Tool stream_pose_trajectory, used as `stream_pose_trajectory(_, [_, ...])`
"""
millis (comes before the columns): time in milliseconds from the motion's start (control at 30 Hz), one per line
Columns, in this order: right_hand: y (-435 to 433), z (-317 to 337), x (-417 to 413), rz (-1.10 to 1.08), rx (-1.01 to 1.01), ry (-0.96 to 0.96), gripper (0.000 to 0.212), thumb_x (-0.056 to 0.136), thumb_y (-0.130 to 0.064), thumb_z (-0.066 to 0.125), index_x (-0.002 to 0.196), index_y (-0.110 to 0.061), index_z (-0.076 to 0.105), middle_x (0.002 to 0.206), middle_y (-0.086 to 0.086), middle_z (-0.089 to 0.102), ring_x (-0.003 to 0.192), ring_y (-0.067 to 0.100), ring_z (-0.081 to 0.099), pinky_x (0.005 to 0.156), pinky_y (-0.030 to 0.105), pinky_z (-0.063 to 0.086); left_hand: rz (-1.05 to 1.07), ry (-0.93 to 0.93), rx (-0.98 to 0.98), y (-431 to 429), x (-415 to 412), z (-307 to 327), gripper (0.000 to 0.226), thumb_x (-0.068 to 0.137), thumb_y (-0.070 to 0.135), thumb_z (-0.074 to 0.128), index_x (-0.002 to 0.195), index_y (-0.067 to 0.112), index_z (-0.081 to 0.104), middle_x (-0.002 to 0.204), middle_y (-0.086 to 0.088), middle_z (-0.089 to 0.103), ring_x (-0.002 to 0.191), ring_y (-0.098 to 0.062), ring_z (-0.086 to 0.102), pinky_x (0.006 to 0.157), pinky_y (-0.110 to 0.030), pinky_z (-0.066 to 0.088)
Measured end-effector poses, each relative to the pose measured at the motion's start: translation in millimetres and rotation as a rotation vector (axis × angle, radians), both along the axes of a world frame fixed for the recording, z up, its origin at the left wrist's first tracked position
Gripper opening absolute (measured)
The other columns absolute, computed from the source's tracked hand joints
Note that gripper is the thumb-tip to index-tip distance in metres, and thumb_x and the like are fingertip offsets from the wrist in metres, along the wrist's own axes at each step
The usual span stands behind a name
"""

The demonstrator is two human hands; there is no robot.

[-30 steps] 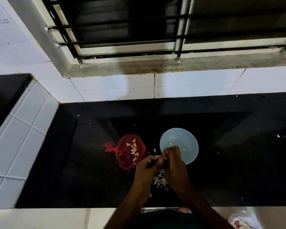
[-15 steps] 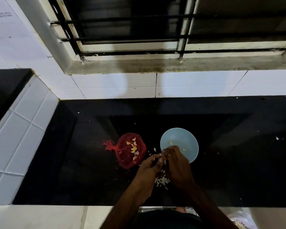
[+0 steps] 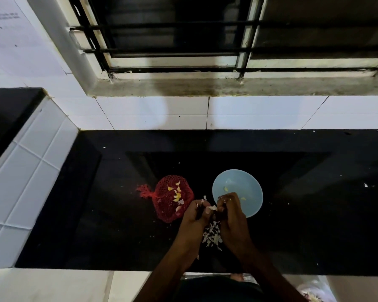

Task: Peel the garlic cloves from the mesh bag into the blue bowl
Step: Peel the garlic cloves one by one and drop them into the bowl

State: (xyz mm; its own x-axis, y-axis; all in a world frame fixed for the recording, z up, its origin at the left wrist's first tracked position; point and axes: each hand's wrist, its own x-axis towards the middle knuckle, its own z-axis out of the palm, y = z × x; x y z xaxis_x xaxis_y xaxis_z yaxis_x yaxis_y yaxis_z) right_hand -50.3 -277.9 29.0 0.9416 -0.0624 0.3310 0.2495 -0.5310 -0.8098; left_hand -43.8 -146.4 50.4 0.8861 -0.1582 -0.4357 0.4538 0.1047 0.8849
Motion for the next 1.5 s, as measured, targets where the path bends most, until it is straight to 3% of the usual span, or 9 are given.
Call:
stream_pose_trajectory(167, [-6,-1,-4,-0.009,0.029,0.047,0.039,0.105,-0.056,0.025,0.102,-0.024,0.048,0.101,-0.018,0.046,0.081,0.007,0.055,0.065,0.040,0.051,0.062,-0.008,0.030,8,4,0,0.013,0.104,0.014,0.053,0.108,0.016,0.066,0.091,-0.004,0.070,0.091,-0.018,0.064,0.090,-0.041,0.053])
stream_pose_trajectory(300, [-11,12,2,0.058,0.081,0.063,0.030,0.103,-0.056,0.035,0.105,-0.030,0.050,0.106,-0.009,0.051,0.091,0.010,0.061,0.071,0.032,0.053,0.031,-0.062,0.039,10,2,0,0.015,0.102,0.015,0.057,0.113,0.013,0.066,0.097,0.000,0.072,0.096,-0.015,0.068,0.092,-0.034,0.054])
stream_pose_trajectory(400, [-11,12,10,0.155,0.136,0.136,0.008,0.101,-0.030,0.056,0.103,-0.024,0.052,0.104,-0.005,0.054,0.092,0.015,0.062,0.073,0.034,0.054,0.005,-0.079,-0.005,7,2,0,0.017,0.099,0.022,0.060,0.108,0.011,0.069,0.104,0.002,0.075,0.107,-0.017,0.069,0.094,-0.032,0.054])
stream_pose_trajectory(500, [-12,7,16,0.188,0.130,0.135,0.014,0.100,-0.006,0.057,0.095,-0.019,0.055,0.096,-0.007,0.055,0.088,0.012,0.060,0.074,0.029,0.050,0.024,-0.055,-0.060,5,2,0,0.016,0.097,0.025,0.061,0.101,0.014,0.072,0.102,-0.003,0.075,0.101,-0.016,0.069,0.091,-0.034,0.050])
stream_pose_trajectory(633, [-12,5,17,0.171,0.116,0.117,0.006,0.101,-0.025,0.053,0.096,-0.027,0.051,0.098,-0.010,0.055,0.088,0.012,0.060,0.073,0.033,0.052,0.051,0.014,-0.144,1,2,-1,0.023,0.097,0.026,0.061,0.103,0.006,0.071,0.105,-0.010,0.075,0.104,-0.025,0.068,0.095,-0.043,0.050])
stream_pose_trajectory(733, [-8,5,15,0.159,0.049,0.085,0.006,0.103,-0.032,0.046,0.098,-0.034,0.049,0.095,-0.015,0.052,0.085,0.004,0.058,0.071,0.026,0.048,0.062,-0.014,-0.127,0,2,4,0.028,0.093,0.030,0.062,0.100,0.004,0.071,0.095,-0.005,0.074,0.094,-0.017,0.067,0.085,-0.031,0.052])
stream_pose_trajectory(967, [3,14,18,0.084,-0.014,0.060,0.008,0.100,-0.031,0.040,0.096,-0.028,0.046,0.093,-0.011,0.050,0.077,0.001,0.052,0.064,0.022,0.043,0.066,-0.192,0.050,-2,0,6,0.030,0.099,0.032,0.064,0.101,0.003,0.070,0.098,-0.018,0.073,0.094,-0.025,0.069,0.085,-0.036,0.055])
stream_pose_trajectory(1200, [-5,16,24,0.242,-0.189,0.043,0.007,0.097,-0.025,0.041,0.101,-0.024,0.048,0.096,-0.008,0.049,0.077,0.006,0.047,0.066,0.018,0.035,0.075,-0.185,-0.001,-2,-6,13,0.028,0.091,0.032,0.064,0.092,0.004,0.070,0.095,-0.021,0.071,0.089,-0.022,0.068,0.085,-0.041,0.054])
stream_pose_trajectory(1500, [2,11,12,0.198,0.108,0.085,0.020,0.097,-0.019,0.040,0.093,-0.038,0.044,0.089,-0.013,0.049,0.079,0.011,0.054,0.065,0.037,0.046,-0.148,-0.404,0.288,9,-5,7,0.021,0.104,0.032,0.052,0.088,0.023,0.061,0.084,0.003,0.062,0.078,-0.012,0.059,0.070,-0.029,0.047])
